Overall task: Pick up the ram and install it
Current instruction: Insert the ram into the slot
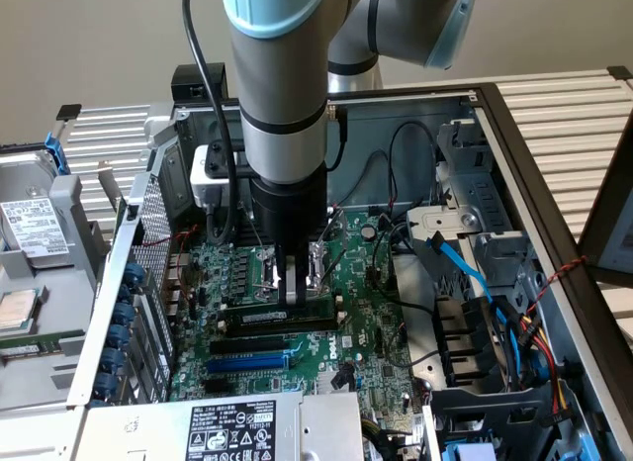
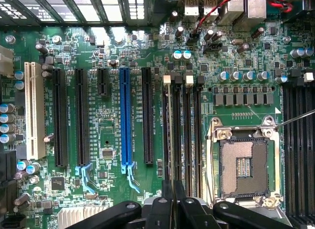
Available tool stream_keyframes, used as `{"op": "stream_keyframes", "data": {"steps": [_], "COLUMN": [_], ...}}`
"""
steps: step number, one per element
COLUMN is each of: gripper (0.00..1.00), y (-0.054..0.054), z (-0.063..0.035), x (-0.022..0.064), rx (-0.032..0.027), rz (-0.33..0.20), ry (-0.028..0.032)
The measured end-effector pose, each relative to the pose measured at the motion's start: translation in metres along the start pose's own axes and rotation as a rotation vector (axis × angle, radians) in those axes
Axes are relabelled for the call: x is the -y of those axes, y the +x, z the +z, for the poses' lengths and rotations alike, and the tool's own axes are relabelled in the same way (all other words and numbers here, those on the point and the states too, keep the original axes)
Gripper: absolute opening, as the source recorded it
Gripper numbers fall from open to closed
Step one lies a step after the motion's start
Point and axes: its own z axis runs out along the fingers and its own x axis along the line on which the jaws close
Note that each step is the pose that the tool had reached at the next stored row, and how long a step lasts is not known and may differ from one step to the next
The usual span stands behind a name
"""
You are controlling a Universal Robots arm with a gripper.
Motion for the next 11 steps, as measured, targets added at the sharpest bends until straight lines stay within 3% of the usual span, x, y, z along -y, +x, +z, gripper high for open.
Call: {"op": "stream_keyframes", "data": {"steps": [11], "gripper": [0.14], "y": [0.0000], "z": [0.0000], "x": [-0.0001], "rx": [0.0000], "rz": [0.000], "ry": [-0.0001]}}
